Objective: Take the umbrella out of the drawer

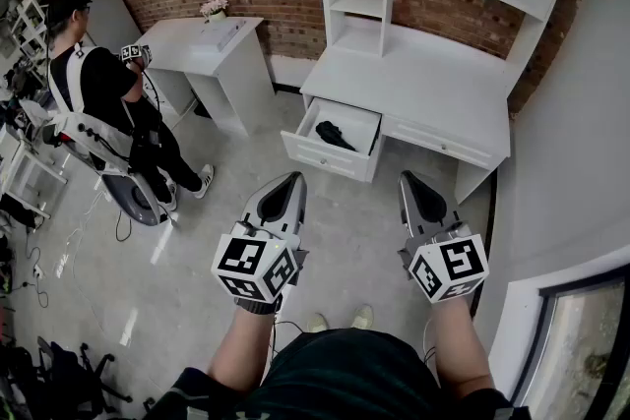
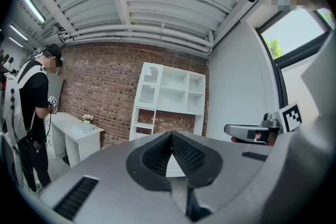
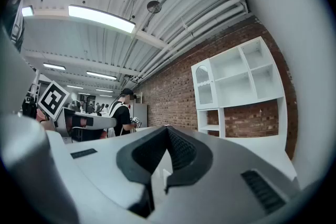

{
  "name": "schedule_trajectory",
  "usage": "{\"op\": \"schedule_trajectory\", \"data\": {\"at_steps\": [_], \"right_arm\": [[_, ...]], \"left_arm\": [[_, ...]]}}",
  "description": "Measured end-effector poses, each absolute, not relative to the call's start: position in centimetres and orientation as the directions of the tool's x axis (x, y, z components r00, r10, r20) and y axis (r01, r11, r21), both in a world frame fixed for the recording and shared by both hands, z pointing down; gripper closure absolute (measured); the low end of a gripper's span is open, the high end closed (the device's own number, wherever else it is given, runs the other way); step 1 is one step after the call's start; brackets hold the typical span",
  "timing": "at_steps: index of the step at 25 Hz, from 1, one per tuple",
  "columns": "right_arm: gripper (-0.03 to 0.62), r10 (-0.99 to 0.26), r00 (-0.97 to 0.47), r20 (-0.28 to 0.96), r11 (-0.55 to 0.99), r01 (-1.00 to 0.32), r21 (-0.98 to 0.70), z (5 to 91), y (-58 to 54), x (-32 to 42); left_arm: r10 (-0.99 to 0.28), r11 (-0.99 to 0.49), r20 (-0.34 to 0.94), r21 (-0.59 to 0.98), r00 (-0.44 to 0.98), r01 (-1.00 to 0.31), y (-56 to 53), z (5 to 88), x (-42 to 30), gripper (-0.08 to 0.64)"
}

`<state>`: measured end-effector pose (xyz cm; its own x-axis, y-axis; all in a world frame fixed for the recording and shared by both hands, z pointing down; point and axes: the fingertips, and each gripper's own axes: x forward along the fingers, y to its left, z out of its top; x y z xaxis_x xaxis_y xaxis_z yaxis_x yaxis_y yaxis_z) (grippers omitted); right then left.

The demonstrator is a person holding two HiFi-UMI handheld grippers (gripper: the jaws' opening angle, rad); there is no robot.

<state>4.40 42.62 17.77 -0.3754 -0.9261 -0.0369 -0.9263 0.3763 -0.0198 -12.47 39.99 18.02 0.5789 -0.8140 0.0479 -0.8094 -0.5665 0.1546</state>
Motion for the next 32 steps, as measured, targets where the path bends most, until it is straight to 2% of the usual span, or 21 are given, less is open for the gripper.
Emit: {"op": "schedule_trajectory", "data": {"at_steps": [17, 32], "right_arm": [[0.588, -0.905, -0.422, -0.053, 0.425, -0.904, -0.042, 17.9, 41.8, 8.1], [0.588, -0.914, -0.401, -0.064, 0.405, -0.912, -0.061, 18.9, 38.3, 11.9]], "left_arm": [[-0.834, -0.532, 0.070, 0.158, 0.546, -0.832, 39.3, 18.7, -8.6, 0.554], [-0.822, -0.545, 0.101, 0.148, 0.561, -0.825, 35.1, 20.1, -4.6, 0.553]]}}
